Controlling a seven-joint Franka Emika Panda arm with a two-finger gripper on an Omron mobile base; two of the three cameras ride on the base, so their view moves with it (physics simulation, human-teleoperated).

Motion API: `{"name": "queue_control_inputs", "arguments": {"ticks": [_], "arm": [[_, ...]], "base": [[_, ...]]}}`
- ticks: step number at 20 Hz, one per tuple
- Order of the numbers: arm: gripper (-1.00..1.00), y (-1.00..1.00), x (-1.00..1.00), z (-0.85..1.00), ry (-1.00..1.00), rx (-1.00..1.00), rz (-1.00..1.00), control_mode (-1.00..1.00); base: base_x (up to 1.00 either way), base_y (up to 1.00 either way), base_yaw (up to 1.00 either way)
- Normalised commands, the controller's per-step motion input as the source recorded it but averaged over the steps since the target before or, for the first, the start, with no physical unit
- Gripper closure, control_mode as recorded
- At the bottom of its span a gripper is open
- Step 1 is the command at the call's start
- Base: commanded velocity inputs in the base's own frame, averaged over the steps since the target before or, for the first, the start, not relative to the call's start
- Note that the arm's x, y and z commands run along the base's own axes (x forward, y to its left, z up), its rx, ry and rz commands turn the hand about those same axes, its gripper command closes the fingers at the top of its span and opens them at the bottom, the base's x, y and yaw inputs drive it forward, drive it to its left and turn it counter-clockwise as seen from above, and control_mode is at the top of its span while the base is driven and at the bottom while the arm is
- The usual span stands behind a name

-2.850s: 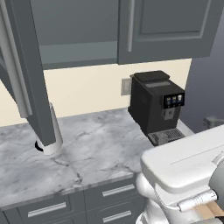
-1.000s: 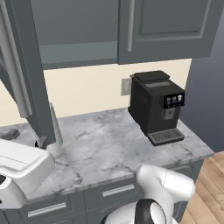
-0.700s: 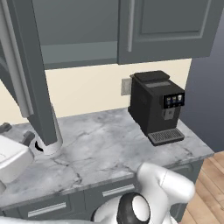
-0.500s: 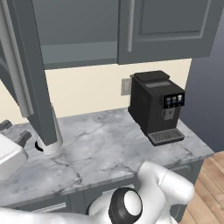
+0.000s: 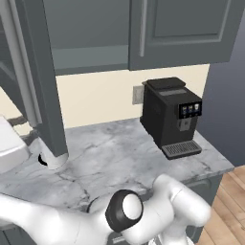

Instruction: Open the cabinet. Pick the dish brush and place it next to the sink. Then close the cabinet.

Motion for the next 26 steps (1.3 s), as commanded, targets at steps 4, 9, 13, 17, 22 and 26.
{"name": "queue_control_inputs", "arguments": {"ticks": [4, 9, 13, 17, 22, 26], "arm": [[-1.0, -0.9, 0.1, 0.01, 0.0, 0.0, 0.09, -1.0], [-1.0, -0.85, 0.02, 0.06, -0.02, 0.0, 0.25, -1.0], [-1.0, -0.96, 0.02, 0.0, -0.03, 0.0, 0.38, -1.0], [-1.0, -1.0, 0.19, 0.0, -0.06, 0.0, 0.43, -1.0], [-1.0, -1.0, 0.53, -0.01, -0.02, -0.02, 0.44, -1.0], [-1.0, -1.0, 0.88, -0.04, -0.02, -0.13, 0.42, -1.0]], "base": [[0.0, 0.0, 0.0], [0.0, 0.0, 0.0], [0.0, 0.0, 0.0], [0.0, 0.0, 0.0], [0.0, 0.0, 0.0], [0.0, 0.0, 0.0]]}}
